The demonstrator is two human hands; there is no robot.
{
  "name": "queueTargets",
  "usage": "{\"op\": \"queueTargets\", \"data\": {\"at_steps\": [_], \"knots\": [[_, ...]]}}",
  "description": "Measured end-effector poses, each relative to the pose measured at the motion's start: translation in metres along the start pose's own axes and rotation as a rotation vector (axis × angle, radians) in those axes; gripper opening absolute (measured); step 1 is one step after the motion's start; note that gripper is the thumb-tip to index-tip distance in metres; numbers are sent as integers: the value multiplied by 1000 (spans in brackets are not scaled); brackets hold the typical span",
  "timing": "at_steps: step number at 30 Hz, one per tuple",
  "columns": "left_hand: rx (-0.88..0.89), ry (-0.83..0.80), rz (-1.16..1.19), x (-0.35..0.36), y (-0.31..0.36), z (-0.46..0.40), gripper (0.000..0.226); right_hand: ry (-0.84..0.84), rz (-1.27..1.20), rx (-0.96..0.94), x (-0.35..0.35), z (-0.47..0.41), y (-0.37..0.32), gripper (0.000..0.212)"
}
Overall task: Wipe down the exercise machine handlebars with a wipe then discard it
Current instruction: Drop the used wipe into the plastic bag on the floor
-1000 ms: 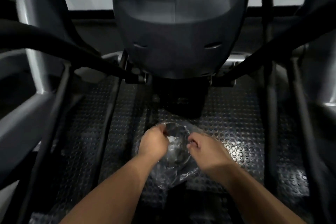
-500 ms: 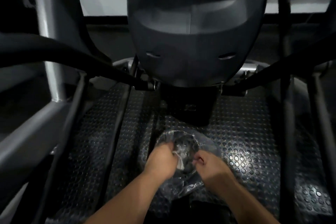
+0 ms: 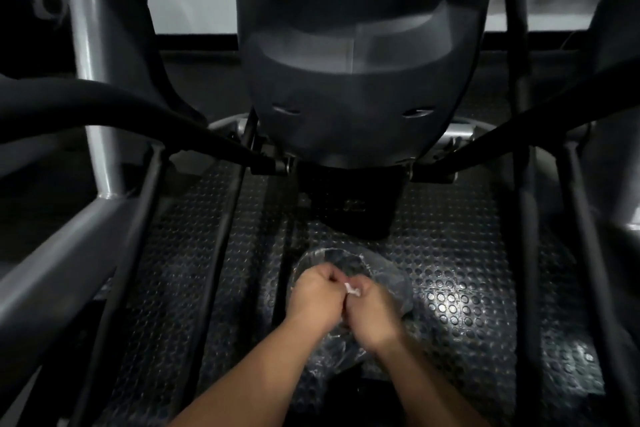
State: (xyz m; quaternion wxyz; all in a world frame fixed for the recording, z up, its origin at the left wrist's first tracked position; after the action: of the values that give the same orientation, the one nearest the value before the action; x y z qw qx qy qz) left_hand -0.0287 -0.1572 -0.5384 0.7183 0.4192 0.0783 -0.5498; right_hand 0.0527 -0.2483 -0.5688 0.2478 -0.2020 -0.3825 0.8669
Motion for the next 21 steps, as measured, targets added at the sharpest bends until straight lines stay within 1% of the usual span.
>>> {"op": "queueTargets", "data": {"at_steps": [1,2,4,6,7,9,11,13,14,16,19,21], "knots": [[14,4,-17,1,1,-3,20,40,-21,-3,1,-3,3,16],[36,-6,-47,4,3,-6,21,73,-45,-13,1,-5,3,21],[113,-40,-202,8,10,-12,18,126,-117,4,1,-14,13,25],[191,-28,-384,5,16,-16,20,170,-173,42,4,-26,30,21],[211,-12,-421,1,18,-19,23,194,-163,65,6,-34,39,16],[233,2,-454,-8,15,-26,26,178,-50,109,10,-52,57,11],[242,-14,-481,-16,11,-33,26,112,32,122,15,-63,59,7],[251,-21,-490,-23,4,-38,23,25,92,111,17,-65,56,15],[255,-18,-498,-27,1,-39,22,13,114,90,15,-65,54,14],[258,-18,-495,-36,-3,-37,21,-6,137,45,13,-57,51,10],[252,-14,-501,-49,0,-28,17,-9,24,48,8,-41,39,14],[252,8,-485,-58,10,-16,18,19,56,9,3,-32,19,13]]}}
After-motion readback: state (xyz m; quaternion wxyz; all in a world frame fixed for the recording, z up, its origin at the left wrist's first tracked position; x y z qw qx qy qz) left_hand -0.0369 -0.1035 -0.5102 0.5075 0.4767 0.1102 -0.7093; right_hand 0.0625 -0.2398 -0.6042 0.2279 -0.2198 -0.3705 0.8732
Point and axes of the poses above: each hand's wrist, its own z-axis away from the middle knuckle, its own x-axis out of the palm, y = z × x, the point moved 7 cm from there along -z, towards the middle knuckle, and after that the axes turned 13 degrees about -z, right-handed, at the moved point
